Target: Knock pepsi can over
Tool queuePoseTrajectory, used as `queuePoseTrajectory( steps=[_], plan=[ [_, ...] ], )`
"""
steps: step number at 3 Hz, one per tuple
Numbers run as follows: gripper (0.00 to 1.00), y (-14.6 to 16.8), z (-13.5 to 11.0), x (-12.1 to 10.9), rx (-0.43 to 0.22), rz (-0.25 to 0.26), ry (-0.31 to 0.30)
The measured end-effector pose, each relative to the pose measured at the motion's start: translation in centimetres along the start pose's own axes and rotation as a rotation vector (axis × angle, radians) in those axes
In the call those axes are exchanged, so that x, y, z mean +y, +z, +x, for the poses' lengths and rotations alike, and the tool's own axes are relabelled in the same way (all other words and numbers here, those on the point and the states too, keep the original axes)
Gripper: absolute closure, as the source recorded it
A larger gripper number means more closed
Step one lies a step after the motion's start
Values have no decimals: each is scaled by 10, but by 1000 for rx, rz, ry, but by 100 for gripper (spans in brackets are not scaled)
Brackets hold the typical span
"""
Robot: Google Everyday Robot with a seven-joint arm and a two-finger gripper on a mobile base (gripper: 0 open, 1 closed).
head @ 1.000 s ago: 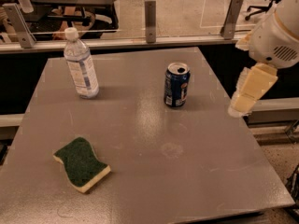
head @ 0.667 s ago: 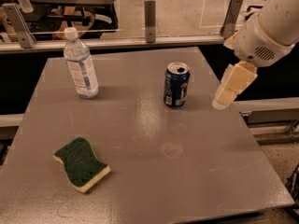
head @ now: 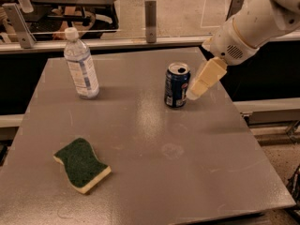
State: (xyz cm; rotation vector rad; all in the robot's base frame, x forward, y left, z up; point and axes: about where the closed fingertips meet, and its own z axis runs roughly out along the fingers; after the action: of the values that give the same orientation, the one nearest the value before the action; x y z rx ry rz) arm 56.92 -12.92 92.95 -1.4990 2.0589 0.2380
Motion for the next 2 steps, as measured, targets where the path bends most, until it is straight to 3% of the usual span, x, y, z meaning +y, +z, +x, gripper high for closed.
queuePoseTrajectory(
  steps=[2],
  plan=[
    [0, 38, -13, 10, -73, -113, 16]
  ],
)
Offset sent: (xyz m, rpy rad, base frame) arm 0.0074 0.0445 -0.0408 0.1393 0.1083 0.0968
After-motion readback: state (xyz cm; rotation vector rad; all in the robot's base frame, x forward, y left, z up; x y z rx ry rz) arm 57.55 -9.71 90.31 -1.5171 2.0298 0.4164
